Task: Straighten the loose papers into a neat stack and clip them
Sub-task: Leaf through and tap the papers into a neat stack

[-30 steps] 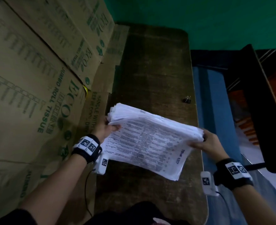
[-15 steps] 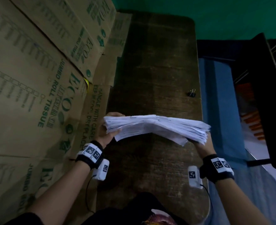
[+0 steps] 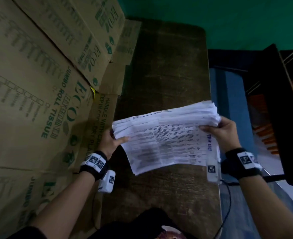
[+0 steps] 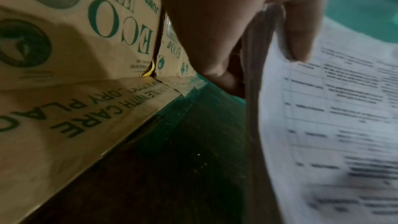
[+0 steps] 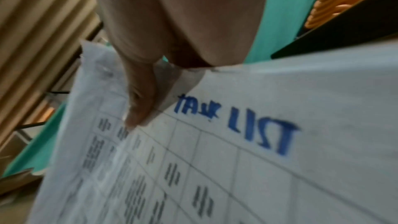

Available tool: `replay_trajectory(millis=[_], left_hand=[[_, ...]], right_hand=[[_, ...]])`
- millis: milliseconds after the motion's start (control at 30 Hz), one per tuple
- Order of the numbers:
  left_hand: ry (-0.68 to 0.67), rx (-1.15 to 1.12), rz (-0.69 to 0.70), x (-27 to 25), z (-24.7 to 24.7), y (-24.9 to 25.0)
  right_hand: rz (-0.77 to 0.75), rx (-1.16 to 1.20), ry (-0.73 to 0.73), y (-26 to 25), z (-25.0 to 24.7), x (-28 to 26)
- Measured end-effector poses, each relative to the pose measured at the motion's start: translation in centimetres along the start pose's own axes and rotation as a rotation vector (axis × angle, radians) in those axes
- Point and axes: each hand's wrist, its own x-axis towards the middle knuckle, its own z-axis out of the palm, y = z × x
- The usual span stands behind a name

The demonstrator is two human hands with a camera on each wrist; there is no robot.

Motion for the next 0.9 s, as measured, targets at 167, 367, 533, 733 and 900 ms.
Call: replay_trajectory(millis=[167, 367, 533, 733, 900], left_hand=[[-0.146, -0.041, -0.108, -3.3, -0.6, -3.9], [-0.317, 0.042, -0.393, -7.0, 0.3, -8.3], [-0.177, 0.222, -0.454, -8.3, 1.0, -11.5], [-0.136, 0.197, -0.520, -9.1, 1.1, -12.1], [0.008, 0.281, -0.447, -9.8, 0.1, -13.7]], right_hand=[[0.129, -0.244, -0.251, -3.4, 0.2, 3.4], [0.243, -0.734, -0.498, -0.4, 6.3, 8.3], [0.175, -1.064, -0.580, 4.5, 12.5, 9.5], [-0.404, -1.502, -0.621, 8.5, 17.1, 3.2], [-0.736, -1.422, -1.246, 10.2, 20.5, -4.3]])
